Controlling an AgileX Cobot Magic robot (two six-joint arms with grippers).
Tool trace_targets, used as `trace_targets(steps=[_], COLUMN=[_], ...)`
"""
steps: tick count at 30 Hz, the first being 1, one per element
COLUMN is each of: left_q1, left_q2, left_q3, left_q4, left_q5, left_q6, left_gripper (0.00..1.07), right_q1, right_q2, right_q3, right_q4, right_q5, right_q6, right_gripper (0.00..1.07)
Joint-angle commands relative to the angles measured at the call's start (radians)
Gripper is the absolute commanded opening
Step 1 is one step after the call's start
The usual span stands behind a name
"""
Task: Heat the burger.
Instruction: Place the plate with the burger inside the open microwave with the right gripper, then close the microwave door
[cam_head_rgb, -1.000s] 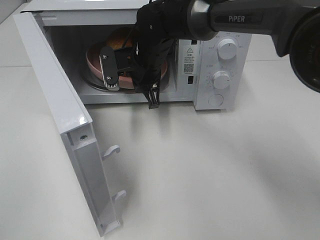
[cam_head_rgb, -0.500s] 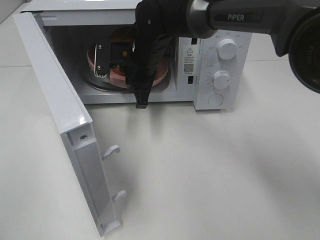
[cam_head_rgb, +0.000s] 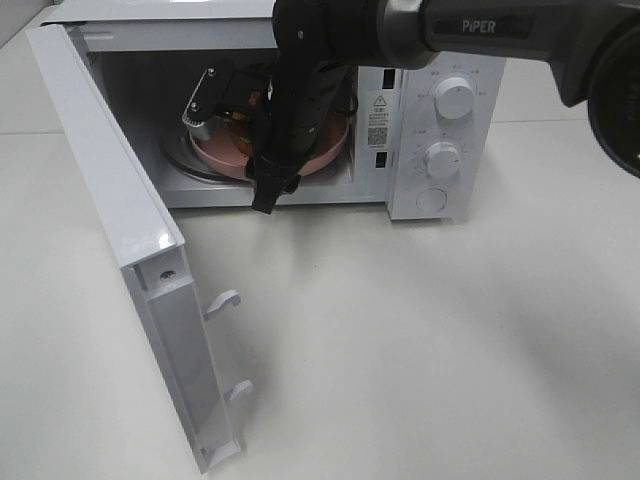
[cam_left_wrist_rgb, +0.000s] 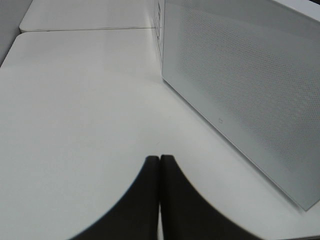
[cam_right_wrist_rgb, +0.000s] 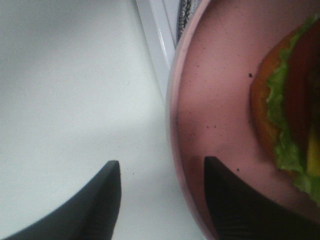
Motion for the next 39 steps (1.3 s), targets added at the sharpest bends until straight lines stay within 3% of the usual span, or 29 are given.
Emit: trace_targets(steps=[1,7,30,39], left_q1=[0.004,0.004,0.004,0.004], left_q2=[-0.02,-0.02,-0.02,-0.02], left_q3=[0.0,0.0,0.0,0.0], left_q4=[-0.004,-0.004,-0.004,-0.004], left_q5=[-0.011,-0.011,-0.011,-0.011], left_q6=[-0.002,-0.002,-0.002,-0.002], left_gripper=[0.0,0.0,0.0,0.0], right_q1=[0.002,0.002,0.002,0.002], right_q2=[-0.034,-0.044,-0.114,-0.172], right_q3=[-0.007,-0.007,-0.007,-0.006], right_q4=[0.007,0.007,0.035,0.087], right_q5=[0.028,0.078,0.224,0.441], right_q6=[0.167,0.381,0.596,0.645], right_gripper=[0.64,0.78,0.76,0.76])
